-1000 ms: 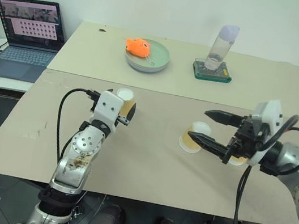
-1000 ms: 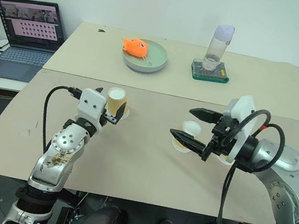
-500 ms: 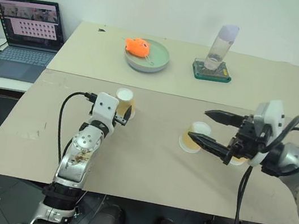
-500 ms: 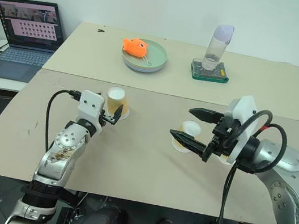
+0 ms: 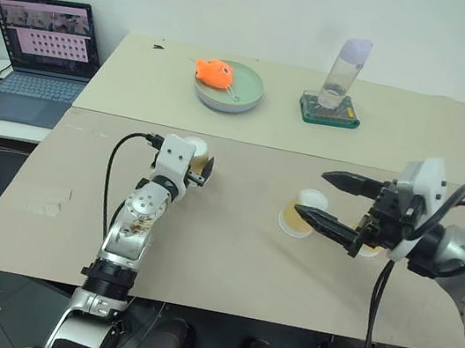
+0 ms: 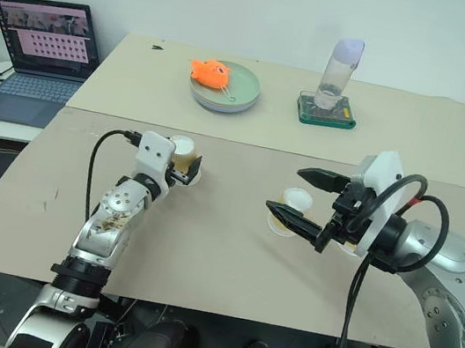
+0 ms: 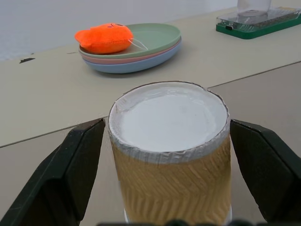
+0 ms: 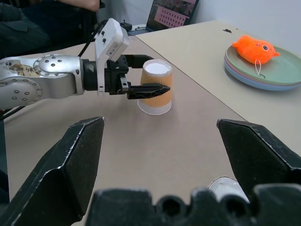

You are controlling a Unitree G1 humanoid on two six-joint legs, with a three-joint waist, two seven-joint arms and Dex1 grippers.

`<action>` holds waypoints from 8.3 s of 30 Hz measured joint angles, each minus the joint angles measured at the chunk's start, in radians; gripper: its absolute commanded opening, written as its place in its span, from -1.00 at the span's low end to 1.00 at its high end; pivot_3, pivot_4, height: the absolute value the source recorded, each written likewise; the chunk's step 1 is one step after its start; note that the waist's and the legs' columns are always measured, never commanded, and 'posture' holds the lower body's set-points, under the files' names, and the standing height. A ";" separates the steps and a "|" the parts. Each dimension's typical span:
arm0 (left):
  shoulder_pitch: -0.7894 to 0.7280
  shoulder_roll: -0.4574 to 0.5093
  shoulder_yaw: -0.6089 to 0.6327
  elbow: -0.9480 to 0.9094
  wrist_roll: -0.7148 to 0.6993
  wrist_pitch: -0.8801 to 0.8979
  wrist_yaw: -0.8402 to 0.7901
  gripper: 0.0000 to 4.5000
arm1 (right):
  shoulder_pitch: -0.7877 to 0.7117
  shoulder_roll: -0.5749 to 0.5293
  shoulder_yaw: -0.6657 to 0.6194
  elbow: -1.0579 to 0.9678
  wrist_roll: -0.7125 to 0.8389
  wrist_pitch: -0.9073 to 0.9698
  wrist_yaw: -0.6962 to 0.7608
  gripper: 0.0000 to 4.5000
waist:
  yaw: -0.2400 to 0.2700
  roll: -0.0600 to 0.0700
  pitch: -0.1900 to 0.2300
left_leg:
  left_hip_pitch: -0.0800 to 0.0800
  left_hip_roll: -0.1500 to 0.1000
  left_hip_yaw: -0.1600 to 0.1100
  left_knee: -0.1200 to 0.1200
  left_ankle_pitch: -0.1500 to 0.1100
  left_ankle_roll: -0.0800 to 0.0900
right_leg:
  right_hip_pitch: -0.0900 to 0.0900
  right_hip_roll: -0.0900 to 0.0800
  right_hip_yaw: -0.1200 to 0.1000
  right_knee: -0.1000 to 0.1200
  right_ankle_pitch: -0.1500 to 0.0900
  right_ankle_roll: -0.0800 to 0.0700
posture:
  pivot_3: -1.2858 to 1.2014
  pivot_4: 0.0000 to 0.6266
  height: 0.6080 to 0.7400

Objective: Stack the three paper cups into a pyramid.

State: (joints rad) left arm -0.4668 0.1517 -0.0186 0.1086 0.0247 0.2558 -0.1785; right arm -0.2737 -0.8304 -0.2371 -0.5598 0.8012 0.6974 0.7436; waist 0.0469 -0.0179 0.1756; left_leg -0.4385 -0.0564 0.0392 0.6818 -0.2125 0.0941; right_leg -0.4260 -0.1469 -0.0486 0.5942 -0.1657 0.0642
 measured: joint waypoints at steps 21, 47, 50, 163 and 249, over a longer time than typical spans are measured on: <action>-0.075 -0.015 0.018 0.103 -0.031 -0.042 -0.020 0.97 | 0.027 0.000 -0.013 -0.017 0.000 0.000 -0.014 1.00 | -0.001 0.000 0.000 | 0.000 0.000 0.000 0.000 0.000 0.000 | 0.000 0.000 0.000 0.000 0.000 0.000 | 0.03 -0.52 1.00; -0.238 0.153 0.036 -0.003 -0.399 0.113 -0.566 0.07 | 0.065 -0.011 -0.052 0.004 -0.032 0.000 -0.020 1.00 | -0.007 0.000 0.000 | -0.001 0.000 0.000 0.001 0.002 0.003 | 0.000 0.001 0.000 0.001 0.000 0.000 | 0.03 -0.52 1.00; -0.260 0.222 0.004 0.011 -0.502 0.212 -0.788 0.07 | 0.084 -0.013 -0.063 0.008 -0.037 0.000 -0.023 1.00 | -0.010 0.000 0.000 | -0.001 0.000 0.000 0.001 0.004 0.006 | -0.001 0.002 0.000 0.001 0.000 0.000 | 0.03 -0.52 1.00; -0.383 0.267 -0.219 0.462 -0.133 -0.148 -1.165 0.98 | 0.195 -0.022 -0.217 -0.078 0.033 0.008 -0.097 1.00 | -0.007 0.000 0.000 | -0.001 0.000 0.000 0.002 0.003 0.009 | 0.000 0.000 0.000 0.000 0.000 0.000 | 0.03 -0.52 1.00; -0.511 0.451 -0.066 0.253 -0.367 0.228 -1.268 0.98 | 0.148 0.286 -0.127 0.346 -0.369 -0.208 -0.312 1.00 | -0.035 0.001 0.000 | 0.000 0.000 0.000 0.003 0.004 0.008 | 0.000 0.003 0.001 0.002 -0.001 0.001 | 0.03 -0.52 1.00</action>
State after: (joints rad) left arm -0.9782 0.6026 -0.0844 0.3616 -0.3425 0.4843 -1.4469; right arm -0.1252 -0.5442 -0.3645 -0.2137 0.4324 0.4895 0.4319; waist 0.0115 -0.0170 0.1755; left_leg -0.4381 -0.0564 0.0392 0.6849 -0.2083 0.1024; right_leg -0.4257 -0.1441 -0.0472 0.5960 -0.1664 0.0650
